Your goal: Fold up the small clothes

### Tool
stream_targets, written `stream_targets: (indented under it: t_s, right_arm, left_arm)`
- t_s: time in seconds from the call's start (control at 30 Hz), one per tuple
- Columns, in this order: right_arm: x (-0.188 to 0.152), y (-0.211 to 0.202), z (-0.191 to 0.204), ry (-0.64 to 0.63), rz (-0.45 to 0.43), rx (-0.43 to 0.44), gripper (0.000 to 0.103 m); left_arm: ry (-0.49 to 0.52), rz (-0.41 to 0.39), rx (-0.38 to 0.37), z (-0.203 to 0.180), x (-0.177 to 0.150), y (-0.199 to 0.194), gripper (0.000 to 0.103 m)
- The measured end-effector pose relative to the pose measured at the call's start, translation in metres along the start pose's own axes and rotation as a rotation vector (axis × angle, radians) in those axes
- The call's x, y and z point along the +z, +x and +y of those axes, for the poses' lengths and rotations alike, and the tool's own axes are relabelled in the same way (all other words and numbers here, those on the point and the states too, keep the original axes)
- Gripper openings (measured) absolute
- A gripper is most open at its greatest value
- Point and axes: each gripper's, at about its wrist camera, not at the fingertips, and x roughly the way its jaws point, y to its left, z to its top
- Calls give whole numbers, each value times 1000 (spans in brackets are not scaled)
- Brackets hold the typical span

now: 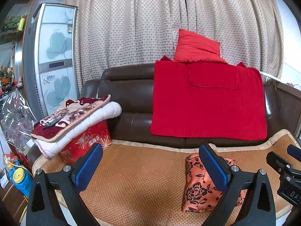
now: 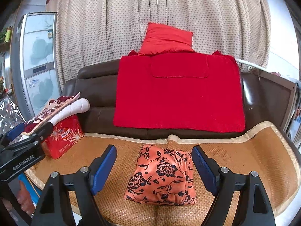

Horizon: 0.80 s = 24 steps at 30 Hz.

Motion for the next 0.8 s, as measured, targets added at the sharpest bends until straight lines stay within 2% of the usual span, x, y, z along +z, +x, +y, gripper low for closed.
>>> stream_targets:
  t_s: [0.23, 0.43, 0.63, 0.8]
  right_arm:
    - [3, 33, -6, 9, 30, 20, 85]
    - [-12, 33, -13, 29, 70, 17, 85]
    - [-26, -5, -18, 34, 65, -5, 85]
    - [-28, -63, -26, 72, -4, -10, 85]
  left_arm:
    - [1, 31, -1, -12, 0, 23, 102]
    - [19, 48, -14, -16, -8, 11, 102]
    - [16, 12, -54, -17, -6, -33, 102]
    - [34, -75, -77, -20, -2, -92, 102]
